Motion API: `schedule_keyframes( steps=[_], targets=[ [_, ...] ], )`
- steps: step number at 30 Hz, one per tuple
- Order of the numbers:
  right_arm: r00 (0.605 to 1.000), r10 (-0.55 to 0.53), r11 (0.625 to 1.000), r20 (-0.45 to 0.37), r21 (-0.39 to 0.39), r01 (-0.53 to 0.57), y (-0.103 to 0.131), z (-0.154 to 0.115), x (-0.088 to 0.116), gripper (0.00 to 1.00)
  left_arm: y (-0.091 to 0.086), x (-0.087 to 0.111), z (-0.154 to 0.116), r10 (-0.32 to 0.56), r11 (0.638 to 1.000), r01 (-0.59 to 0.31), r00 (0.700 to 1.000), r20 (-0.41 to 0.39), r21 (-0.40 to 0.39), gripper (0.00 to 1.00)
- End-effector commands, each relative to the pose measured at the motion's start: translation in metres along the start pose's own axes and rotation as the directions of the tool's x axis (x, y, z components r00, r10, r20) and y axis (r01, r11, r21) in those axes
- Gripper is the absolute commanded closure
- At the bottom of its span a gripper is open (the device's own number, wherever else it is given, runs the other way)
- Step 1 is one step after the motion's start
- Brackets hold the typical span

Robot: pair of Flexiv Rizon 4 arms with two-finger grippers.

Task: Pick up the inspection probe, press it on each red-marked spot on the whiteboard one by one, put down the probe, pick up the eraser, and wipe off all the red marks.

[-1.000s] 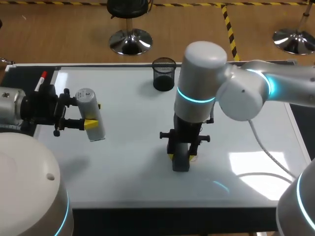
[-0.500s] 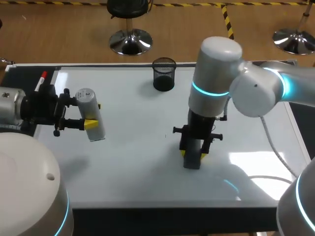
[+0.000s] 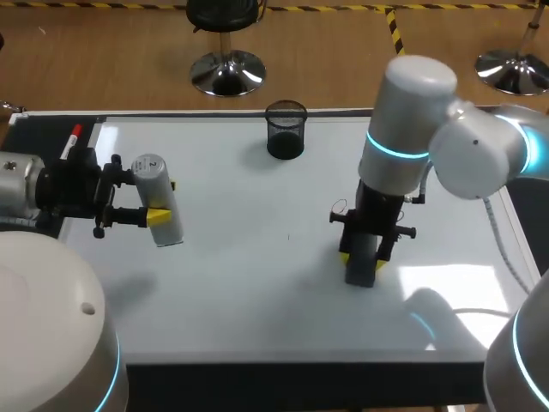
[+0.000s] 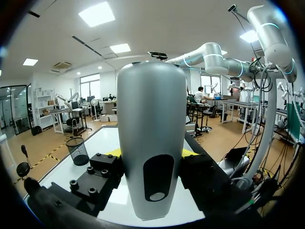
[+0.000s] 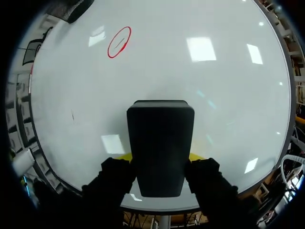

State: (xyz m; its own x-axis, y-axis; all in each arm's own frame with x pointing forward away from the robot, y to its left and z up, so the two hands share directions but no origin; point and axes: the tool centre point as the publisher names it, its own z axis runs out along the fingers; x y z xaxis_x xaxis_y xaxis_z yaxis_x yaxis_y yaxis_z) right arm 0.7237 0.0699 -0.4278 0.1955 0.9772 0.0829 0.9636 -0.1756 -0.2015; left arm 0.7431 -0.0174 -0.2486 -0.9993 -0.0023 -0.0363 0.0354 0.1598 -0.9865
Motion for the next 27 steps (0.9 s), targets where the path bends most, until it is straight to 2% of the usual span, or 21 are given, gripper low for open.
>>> schedule_keyframes(
  steps=[1,16,27],
  targets=[
    [1.0,-0.018,0.999,0.011,-0.037,0.019,-0.014,0.012,0.001,1.0,-0.001,0.002,0.0,0.003,1.0,-0.003,1.0,0.004,0.0,1.0],
    [0.988,-0.14,0.987,0.06,-0.069,0.144,-0.033,0.002,0.064,1.0,-0.001,0.002,0.0,0.003,1.0,-0.003,1.0,0.004,0.0,1.0],
    [0.975,-0.202,0.976,0.091,-0.064,0.208,-0.045,0.018,0.095,1.0,-0.001,0.002,0.0,0.003,1.0,-0.003,1.0,0.004,0.0,1.0]
  ],
)
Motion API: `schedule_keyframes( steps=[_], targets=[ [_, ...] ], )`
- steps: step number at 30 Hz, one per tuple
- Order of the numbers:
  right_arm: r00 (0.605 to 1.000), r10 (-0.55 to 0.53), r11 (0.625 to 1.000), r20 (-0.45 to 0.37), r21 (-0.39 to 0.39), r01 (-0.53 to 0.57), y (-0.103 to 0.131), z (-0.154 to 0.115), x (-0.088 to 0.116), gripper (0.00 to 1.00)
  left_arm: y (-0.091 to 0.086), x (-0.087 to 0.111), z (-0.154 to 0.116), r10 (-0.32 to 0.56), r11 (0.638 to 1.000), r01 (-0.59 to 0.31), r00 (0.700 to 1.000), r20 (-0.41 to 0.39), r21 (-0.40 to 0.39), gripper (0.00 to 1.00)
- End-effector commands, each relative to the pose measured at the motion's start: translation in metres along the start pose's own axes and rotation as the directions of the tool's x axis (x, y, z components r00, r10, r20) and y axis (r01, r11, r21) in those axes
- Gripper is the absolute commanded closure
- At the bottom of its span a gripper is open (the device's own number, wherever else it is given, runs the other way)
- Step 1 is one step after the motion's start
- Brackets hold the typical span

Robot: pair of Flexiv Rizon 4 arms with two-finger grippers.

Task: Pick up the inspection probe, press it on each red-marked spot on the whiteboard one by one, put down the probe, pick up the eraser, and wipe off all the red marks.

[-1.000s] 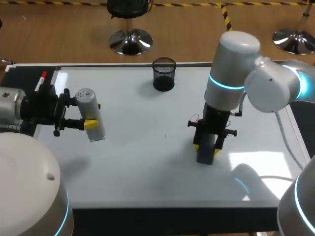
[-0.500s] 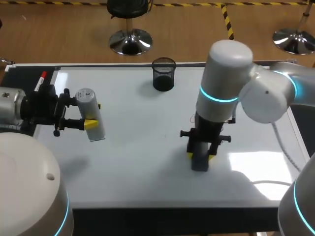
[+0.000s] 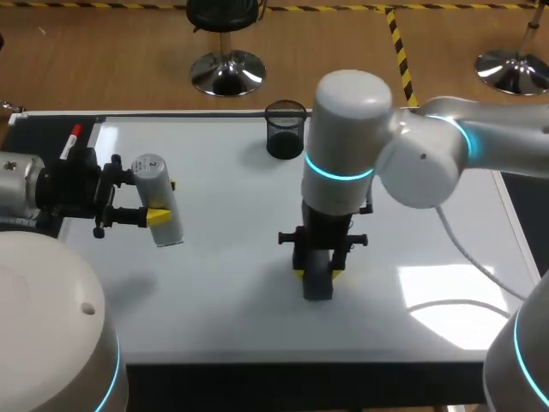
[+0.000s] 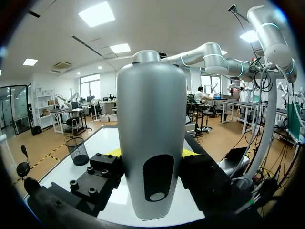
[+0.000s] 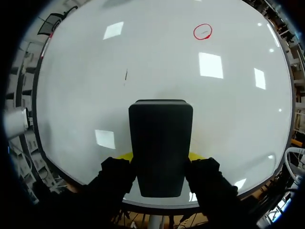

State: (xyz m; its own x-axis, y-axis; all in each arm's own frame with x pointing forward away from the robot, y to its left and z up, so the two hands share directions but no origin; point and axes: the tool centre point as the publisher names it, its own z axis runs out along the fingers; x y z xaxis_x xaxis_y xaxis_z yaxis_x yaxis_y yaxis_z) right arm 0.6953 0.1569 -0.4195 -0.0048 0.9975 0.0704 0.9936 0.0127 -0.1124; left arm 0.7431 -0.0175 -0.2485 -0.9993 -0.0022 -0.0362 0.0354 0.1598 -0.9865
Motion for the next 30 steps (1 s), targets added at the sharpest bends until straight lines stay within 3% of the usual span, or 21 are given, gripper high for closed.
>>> schedule_keyframes(
  steps=[1,11,30],
  targets=[
    [0.999,-0.015,1.0,0.043,0.003,0.015,0.0,0.012,0.016,1.0,-0.001,0.002,0.0,0.003,1.0,-0.003,1.0,0.004,0.0,1.0],
    [0.999,-0.033,0.998,0.031,-0.052,0.035,-0.01,0.016,0.008,1.0,-0.001,0.002,0.0,0.003,1.0,-0.003,1.0,0.004,0.0,1.0],
    [0.997,0.058,0.994,0.042,-0.096,-0.053,-0.017,0.003,-0.059,1.0,-0.001,0.002,0.0,0.003,1.0,-0.003,1.0,0.004,0.0,1.0]
  ],
)
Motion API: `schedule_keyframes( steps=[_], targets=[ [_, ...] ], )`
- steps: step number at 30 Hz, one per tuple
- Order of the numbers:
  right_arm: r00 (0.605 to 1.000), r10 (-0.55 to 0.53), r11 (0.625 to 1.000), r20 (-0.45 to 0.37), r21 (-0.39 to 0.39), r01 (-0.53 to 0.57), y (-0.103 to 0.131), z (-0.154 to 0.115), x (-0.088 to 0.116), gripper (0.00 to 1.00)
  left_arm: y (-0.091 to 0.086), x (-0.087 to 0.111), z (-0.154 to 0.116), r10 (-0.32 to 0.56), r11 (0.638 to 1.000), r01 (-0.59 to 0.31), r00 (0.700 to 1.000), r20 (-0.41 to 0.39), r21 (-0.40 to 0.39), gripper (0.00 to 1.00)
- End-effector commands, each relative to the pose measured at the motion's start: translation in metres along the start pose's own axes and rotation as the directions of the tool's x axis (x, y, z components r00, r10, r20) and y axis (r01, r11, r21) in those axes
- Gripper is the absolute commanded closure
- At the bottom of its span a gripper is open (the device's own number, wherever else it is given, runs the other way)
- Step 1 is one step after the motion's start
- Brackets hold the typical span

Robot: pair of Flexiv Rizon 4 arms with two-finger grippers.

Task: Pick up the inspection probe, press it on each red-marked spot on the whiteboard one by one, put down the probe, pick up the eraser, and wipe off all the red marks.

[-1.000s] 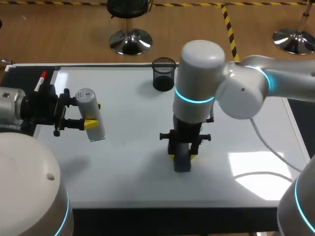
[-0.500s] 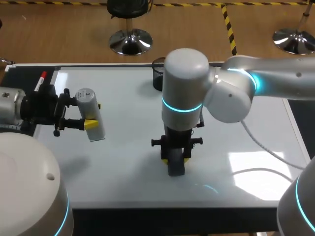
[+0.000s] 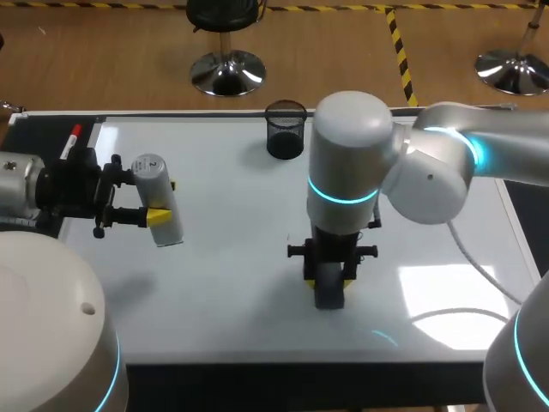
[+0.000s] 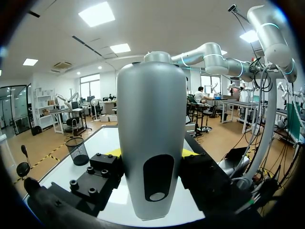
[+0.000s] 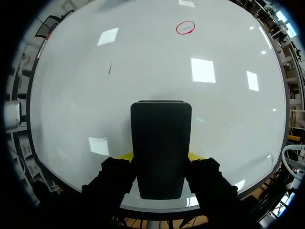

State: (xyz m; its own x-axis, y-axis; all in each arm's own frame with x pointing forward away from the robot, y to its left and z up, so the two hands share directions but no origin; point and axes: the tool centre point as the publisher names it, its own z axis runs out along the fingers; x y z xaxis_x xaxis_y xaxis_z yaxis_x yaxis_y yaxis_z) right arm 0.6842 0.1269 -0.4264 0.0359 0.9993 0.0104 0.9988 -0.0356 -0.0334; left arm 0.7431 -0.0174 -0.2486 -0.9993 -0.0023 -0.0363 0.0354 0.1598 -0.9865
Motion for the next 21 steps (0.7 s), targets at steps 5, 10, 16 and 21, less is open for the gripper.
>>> schedule_keyframes(
  steps=[5,10,16,21],
  targets=[
    [0.999,0.032,0.999,-0.02,-0.007,-0.033,-0.004,-0.008,-0.053,1.0,-0.001,0.002,0.0,0.003,1.0,-0.003,1.0,0.004,0.0,1.0],
    [0.998,0.022,1.0,-0.052,-0.004,-0.022,-0.001,-0.018,-0.073,1.0,-0.001,0.002,0.0,0.003,1.0,-0.003,1.0,0.004,0.0,1.0],
    [0.998,0.018,1.0,-0.062,-0.02,-0.019,0.001,-0.035,-0.095,1.0,-0.001,0.002,0.0,0.003,1.0,-0.003,1.0,0.004,0.0,1.0],
    [0.999,0.012,1.0,-0.044,-0.025,-0.013,0.004,-0.042,-0.112,1.0,-0.001,0.002,0.0,0.003,1.0,-0.003,1.0,0.004,0.0,1.0]
  ],
)
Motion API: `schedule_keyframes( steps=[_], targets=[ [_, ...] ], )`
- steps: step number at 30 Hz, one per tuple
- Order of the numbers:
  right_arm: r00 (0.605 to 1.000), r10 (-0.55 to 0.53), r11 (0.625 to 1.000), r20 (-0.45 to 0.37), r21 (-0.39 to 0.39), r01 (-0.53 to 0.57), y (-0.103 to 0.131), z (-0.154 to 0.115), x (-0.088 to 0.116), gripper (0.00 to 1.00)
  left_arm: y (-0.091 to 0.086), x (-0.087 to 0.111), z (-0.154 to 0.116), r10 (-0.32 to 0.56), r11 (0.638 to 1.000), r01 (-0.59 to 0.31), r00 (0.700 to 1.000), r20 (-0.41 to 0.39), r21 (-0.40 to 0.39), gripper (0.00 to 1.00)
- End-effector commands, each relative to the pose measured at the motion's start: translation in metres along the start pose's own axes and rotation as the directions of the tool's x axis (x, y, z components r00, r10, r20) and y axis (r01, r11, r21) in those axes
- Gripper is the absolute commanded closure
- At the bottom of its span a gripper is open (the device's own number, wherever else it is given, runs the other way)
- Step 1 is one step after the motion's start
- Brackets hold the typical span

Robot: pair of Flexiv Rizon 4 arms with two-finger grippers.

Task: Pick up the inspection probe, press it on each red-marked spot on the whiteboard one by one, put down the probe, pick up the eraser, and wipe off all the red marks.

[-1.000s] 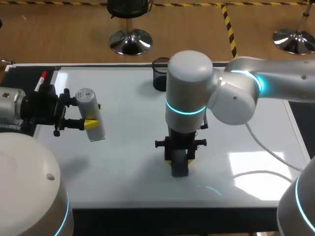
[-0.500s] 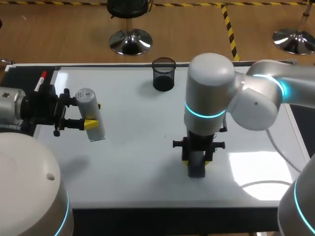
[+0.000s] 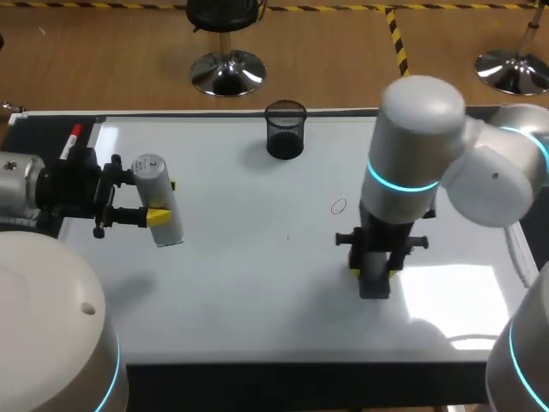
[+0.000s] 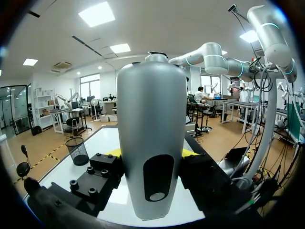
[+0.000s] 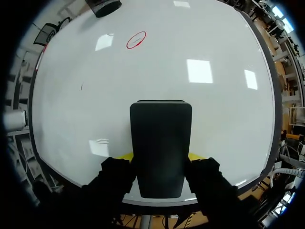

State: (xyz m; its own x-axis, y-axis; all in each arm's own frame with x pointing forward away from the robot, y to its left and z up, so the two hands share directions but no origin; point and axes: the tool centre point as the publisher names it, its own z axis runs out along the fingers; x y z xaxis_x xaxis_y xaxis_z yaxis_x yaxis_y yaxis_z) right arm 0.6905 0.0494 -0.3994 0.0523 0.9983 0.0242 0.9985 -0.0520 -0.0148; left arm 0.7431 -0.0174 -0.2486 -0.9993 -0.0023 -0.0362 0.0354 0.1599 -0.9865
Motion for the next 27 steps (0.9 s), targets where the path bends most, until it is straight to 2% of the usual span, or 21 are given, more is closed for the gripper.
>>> schedule_keyframes(
  steps=[1,10,12,27],
  targets=[
    [0.999,-0.01,1.0,-0.031,-0.006,0.01,-0.002,-0.016,-0.038,1.0,-0.001,0.002,0.0,0.003,1.0,-0.003,1.0,0.004,0.0,1.0],
    [0.999,-0.022,1.0,-0.028,-0.009,0.021,0.009,-0.021,-0.069,1.0,-0.001,0.002,0.0,0.003,1.0,-0.003,1.0,0.004,0.0,1.0],
    [0.999,0.005,0.999,-0.039,-0.047,-0.007,0.012,-0.023,-0.076,1.0,-0.001,0.002,0.0,0.003,1.0,-0.003,1.0,0.004,0.0,1.0],
    [0.999,0.005,0.999,-0.039,-0.047,-0.007,0.012,-0.023,-0.076,1.0,-0.001,0.002,0.0,0.003,1.0,-0.003,1.0,0.004,0.0,1.0]
  ],
)
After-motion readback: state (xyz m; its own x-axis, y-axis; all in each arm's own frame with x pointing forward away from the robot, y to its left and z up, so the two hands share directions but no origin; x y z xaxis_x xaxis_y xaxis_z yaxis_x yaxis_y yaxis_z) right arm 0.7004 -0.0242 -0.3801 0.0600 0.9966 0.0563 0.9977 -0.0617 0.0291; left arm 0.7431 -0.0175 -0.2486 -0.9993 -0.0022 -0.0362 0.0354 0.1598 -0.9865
